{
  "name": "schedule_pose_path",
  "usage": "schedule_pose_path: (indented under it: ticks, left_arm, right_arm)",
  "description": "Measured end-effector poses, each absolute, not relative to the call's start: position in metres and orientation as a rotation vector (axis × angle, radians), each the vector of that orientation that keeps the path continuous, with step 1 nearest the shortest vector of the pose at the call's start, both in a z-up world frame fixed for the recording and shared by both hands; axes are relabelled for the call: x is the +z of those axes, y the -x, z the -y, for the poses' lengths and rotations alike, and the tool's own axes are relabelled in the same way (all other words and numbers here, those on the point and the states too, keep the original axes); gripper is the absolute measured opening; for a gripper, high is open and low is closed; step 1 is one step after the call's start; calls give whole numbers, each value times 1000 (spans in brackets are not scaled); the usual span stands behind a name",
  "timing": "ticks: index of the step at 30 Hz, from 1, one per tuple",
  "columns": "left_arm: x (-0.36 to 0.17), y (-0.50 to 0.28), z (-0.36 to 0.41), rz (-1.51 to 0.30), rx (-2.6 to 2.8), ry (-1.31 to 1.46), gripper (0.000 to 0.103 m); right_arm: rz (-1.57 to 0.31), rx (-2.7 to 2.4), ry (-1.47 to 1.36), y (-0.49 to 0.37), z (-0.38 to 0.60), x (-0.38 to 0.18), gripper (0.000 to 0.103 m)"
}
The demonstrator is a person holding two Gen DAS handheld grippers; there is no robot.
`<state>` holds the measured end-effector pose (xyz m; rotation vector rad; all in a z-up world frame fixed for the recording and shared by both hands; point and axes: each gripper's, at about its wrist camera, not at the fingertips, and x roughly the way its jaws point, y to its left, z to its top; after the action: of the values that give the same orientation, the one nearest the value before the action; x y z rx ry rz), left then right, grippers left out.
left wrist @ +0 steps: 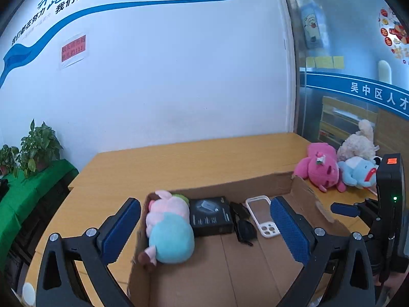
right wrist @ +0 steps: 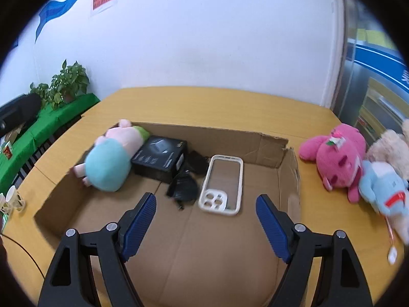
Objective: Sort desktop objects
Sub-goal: 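Raise both grippers and move toward the white phone stand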
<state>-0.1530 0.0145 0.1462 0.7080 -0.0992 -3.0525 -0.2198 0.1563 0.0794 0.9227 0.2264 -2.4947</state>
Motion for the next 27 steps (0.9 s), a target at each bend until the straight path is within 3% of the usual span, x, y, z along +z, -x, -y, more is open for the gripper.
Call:
schedule_pose_path:
  ticks: [10,27]
  left_arm:
    - [109,109,-12,35,-3050,-786,102]
    - [97,89,-42,28,-3091,-836,103]
  right_arm:
    - [-237,-2567,-912,163,-166,85,80]
    - [-238,-2562,-908,123,-192,81,80]
